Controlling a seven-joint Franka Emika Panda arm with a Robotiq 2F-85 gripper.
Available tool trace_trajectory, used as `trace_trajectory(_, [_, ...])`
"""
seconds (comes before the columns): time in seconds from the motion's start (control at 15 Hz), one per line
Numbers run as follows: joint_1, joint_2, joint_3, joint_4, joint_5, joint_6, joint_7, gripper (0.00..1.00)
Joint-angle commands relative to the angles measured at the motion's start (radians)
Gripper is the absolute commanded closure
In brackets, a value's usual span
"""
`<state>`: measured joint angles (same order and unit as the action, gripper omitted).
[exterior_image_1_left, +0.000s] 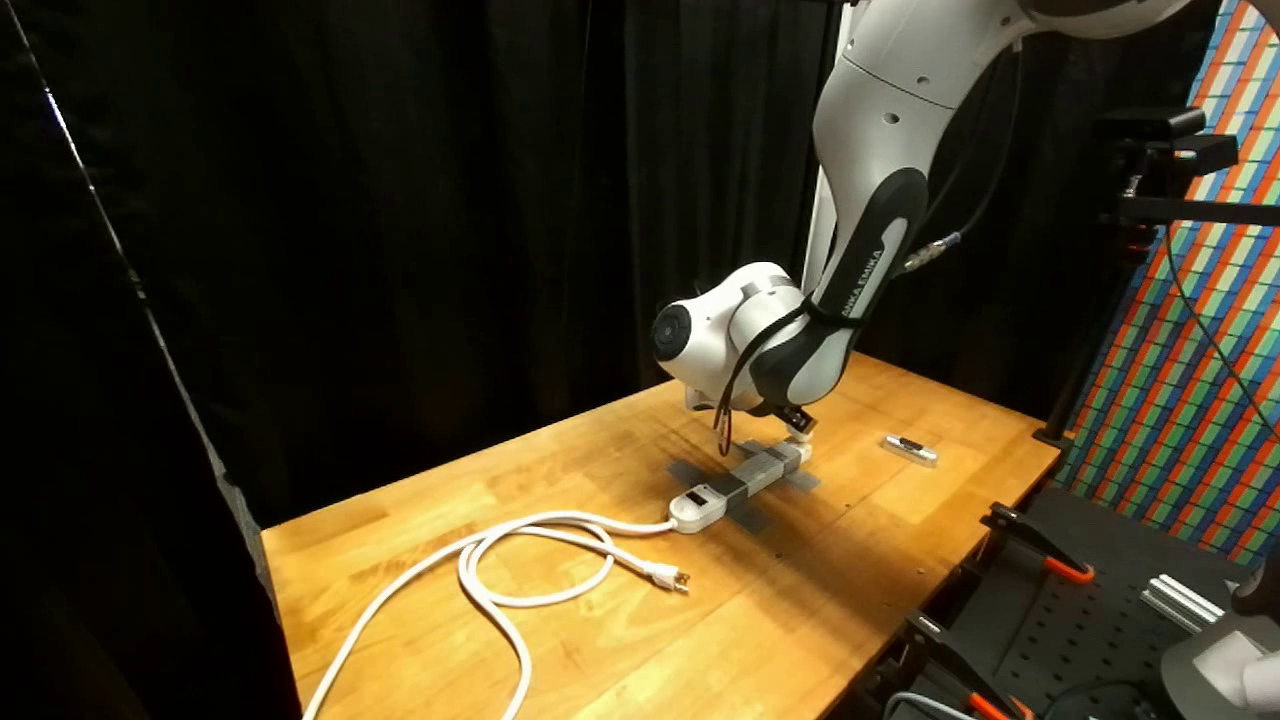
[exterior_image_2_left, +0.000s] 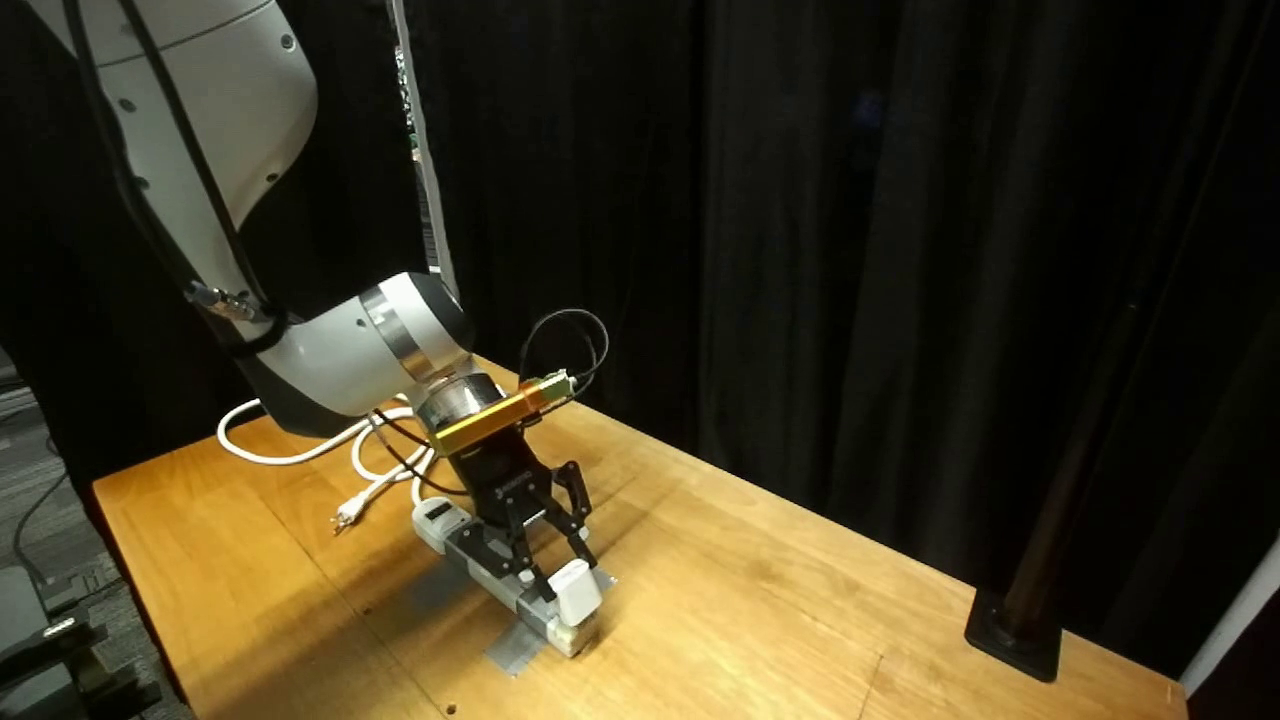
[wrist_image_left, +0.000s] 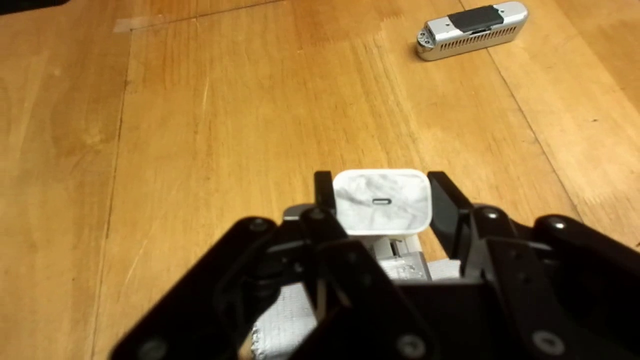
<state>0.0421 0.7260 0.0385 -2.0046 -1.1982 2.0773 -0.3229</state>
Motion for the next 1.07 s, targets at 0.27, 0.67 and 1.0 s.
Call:
trace_trajectory(0.27, [-0.035,-0.256,0.022,-0.199,0.047,0.059,0.199,0.78])
trace_trajectory(0.67, [-0.090,-0.413,0.027,-0.303,0.147,0.263,0.039,0.78])
trace_trajectory(1.0, [-0.088,-0.420,0.031,-0.268,0.231,0.291,-0.131,0.78])
